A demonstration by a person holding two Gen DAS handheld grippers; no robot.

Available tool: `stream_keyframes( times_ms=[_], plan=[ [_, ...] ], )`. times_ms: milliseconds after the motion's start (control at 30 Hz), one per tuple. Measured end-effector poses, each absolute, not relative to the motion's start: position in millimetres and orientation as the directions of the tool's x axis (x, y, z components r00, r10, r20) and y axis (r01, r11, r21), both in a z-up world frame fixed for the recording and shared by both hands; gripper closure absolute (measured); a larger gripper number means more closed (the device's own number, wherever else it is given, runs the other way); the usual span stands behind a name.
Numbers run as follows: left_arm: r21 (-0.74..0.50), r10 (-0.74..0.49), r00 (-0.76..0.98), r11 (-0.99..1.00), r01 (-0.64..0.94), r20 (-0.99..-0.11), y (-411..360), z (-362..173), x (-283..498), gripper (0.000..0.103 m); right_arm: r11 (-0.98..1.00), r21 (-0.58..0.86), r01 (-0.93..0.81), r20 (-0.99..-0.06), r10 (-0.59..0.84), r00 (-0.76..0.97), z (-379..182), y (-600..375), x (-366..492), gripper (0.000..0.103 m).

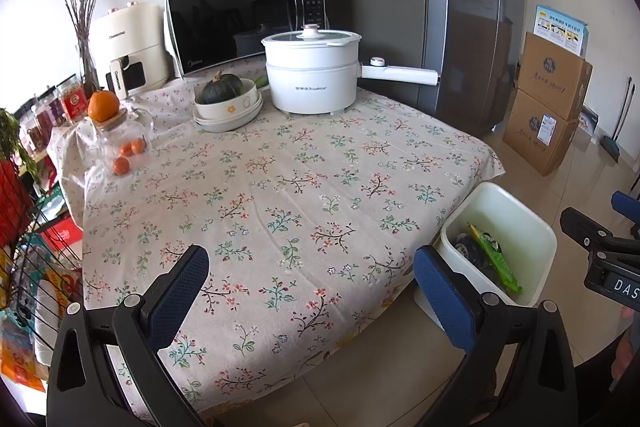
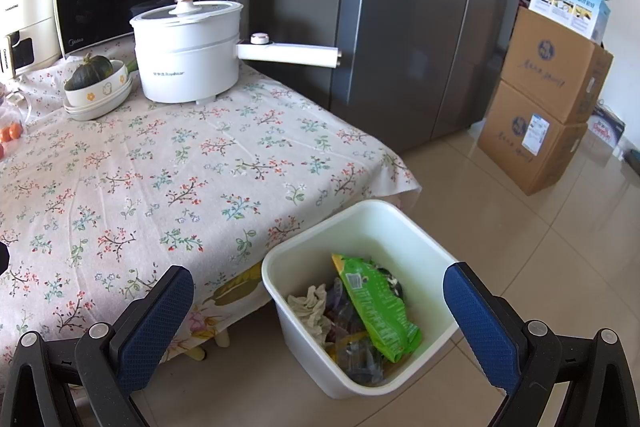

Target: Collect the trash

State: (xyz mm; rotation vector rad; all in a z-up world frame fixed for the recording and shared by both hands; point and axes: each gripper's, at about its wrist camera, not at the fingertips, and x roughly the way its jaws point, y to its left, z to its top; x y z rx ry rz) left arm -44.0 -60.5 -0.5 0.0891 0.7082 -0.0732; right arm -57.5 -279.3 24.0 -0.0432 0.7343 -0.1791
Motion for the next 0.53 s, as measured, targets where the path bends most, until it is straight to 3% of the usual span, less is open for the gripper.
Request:
stream_keyframes(
  times_ms=[533],
  plan=[
    [-0.013, -0.086, 0.700, 0.994, 0.109, -0.709, -45.9, -5.9, -30.6, 0.000, 0.987, -0.105, 0.124, -0.657, -0.163, 0.736, 26.9, -276.6, -57.1, 0.000]
  ],
)
